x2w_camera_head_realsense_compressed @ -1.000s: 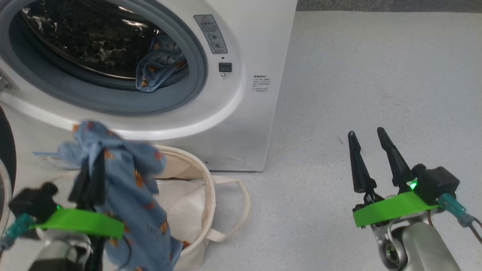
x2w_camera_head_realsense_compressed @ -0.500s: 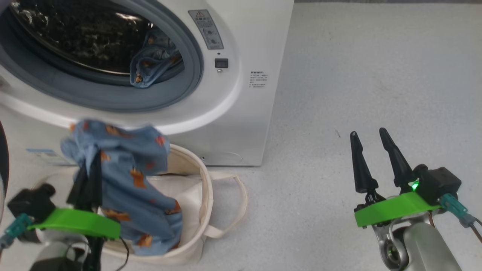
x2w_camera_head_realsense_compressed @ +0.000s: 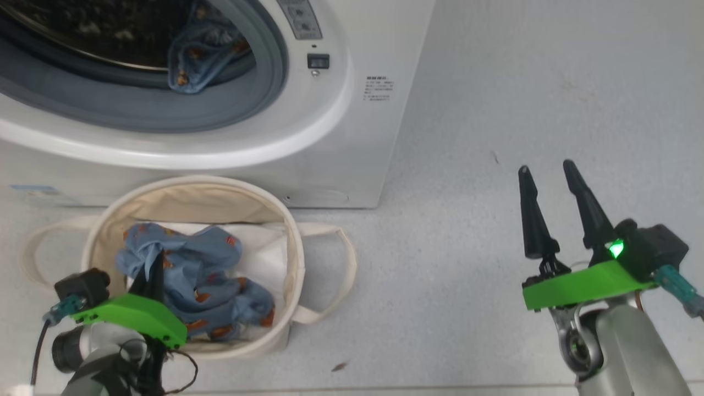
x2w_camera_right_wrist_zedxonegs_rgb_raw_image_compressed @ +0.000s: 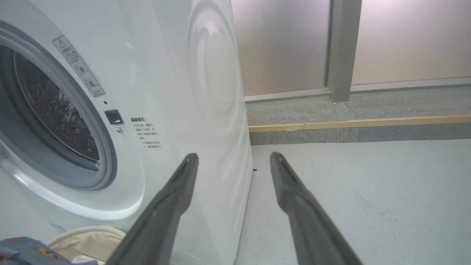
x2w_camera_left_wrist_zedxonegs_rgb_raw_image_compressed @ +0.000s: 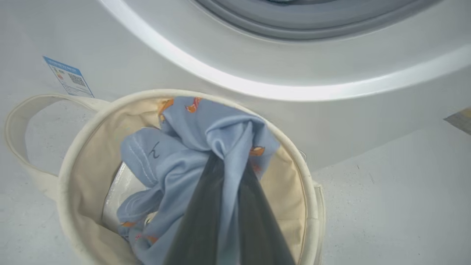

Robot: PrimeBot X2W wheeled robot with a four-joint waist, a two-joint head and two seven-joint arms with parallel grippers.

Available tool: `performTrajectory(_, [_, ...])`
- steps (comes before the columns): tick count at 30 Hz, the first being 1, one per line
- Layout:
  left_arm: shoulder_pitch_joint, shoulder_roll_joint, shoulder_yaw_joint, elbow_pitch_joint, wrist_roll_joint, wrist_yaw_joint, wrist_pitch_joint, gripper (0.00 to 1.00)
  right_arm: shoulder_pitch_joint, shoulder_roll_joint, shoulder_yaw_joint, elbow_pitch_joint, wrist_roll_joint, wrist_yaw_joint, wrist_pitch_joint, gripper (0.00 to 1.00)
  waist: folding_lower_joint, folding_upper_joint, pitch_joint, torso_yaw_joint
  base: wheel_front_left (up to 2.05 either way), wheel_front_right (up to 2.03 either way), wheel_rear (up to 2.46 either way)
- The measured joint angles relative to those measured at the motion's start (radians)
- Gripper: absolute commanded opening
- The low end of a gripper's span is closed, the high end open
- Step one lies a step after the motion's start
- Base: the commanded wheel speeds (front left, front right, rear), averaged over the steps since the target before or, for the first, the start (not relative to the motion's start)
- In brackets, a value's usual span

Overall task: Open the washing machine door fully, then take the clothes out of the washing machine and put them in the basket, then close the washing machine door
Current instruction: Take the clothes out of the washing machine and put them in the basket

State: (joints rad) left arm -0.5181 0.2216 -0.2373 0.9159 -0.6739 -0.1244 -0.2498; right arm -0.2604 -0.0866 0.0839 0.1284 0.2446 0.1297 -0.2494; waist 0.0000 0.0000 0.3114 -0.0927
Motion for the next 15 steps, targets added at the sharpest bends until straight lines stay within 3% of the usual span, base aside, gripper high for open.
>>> performTrajectory(6, [-0.115, -0.007, -0.027, 0.222, -0.048, -0.001, 0.028, 0.0, -0.052, -0.002, 0.007, -0.036, -0.007, 0.0, 0.0, 1.0, 0.0, 0.0, 0.073, -0.026, 0.0, 0.0, 0.0])
performTrajectory(15, [-0.207, 0.002, -0.072, 0.314, -0.132, -0.001, 0.096, 0.0, -0.09, 0.007, -0.009, -0.077, -0.007, 0.0, 0.0, 1.0, 0.0, 0.0, 0.199, -0.068, 0.0, 0.0, 0.0])
